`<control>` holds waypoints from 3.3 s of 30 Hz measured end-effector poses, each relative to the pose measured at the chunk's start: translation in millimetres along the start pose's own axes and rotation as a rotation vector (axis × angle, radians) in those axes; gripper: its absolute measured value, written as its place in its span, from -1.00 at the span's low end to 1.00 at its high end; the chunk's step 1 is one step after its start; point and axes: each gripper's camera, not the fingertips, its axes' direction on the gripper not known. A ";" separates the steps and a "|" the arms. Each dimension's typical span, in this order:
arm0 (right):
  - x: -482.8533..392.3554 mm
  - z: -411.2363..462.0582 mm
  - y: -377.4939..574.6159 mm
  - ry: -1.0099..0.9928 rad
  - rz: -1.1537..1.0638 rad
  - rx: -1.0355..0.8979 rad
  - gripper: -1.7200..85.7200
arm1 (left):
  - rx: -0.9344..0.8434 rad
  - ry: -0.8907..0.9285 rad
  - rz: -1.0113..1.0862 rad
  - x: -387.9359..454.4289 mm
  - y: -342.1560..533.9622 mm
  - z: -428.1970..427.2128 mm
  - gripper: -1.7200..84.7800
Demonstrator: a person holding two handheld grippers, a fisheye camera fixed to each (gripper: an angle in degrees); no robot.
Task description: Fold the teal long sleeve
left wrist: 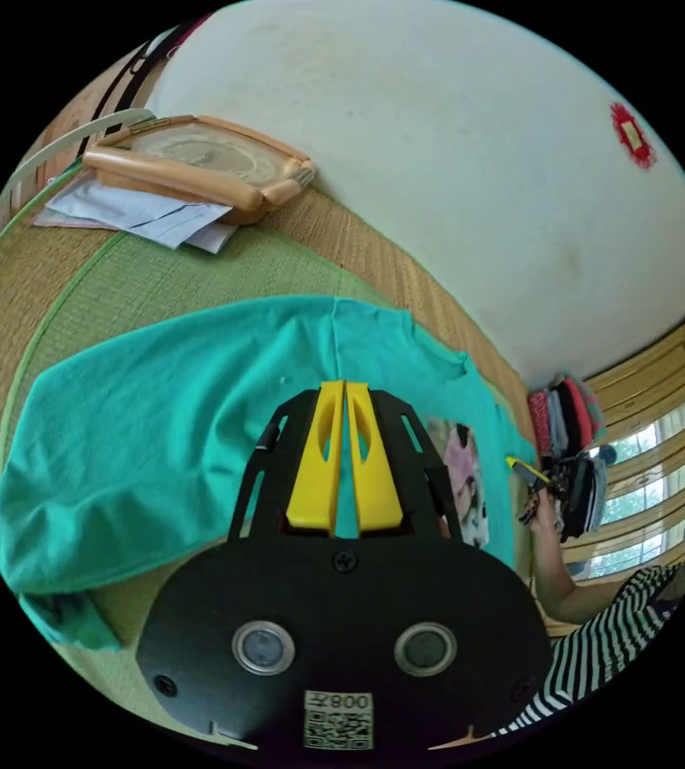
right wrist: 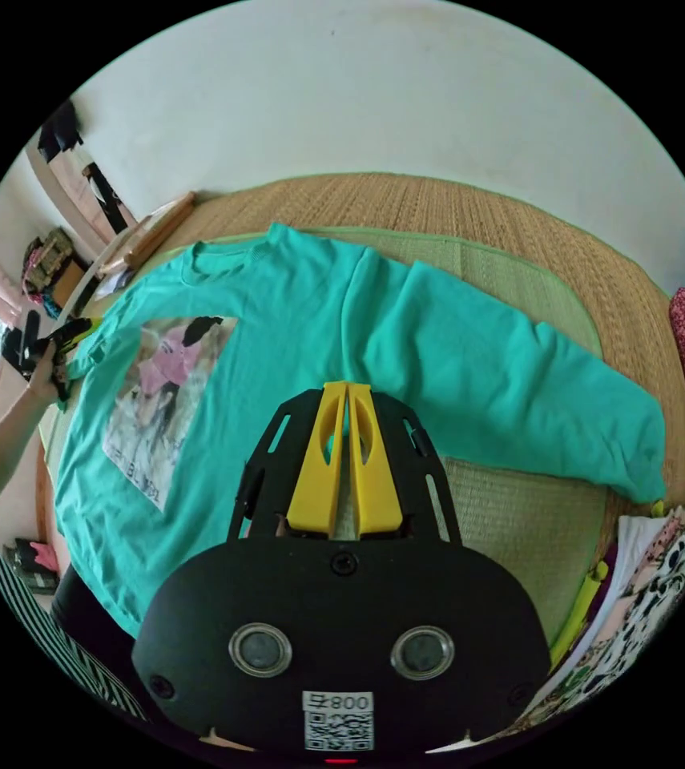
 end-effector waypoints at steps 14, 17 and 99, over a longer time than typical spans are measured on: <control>7.5 -69.2 62.7 -0.123 0.167 0.038 -0.96 | -0.034 -0.103 -0.050 -70.3 40.9 84.4 -0.95; 1.9 -106.6 77.0 -0.110 0.162 0.113 -0.96 | 0.035 -0.052 -0.036 -75.1 42.8 97.6 -0.95; 114.2 -339.0 287.4 -0.164 0.346 0.492 -0.91 | -0.789 0.307 1.327 324.3 285.1 961.5 -0.74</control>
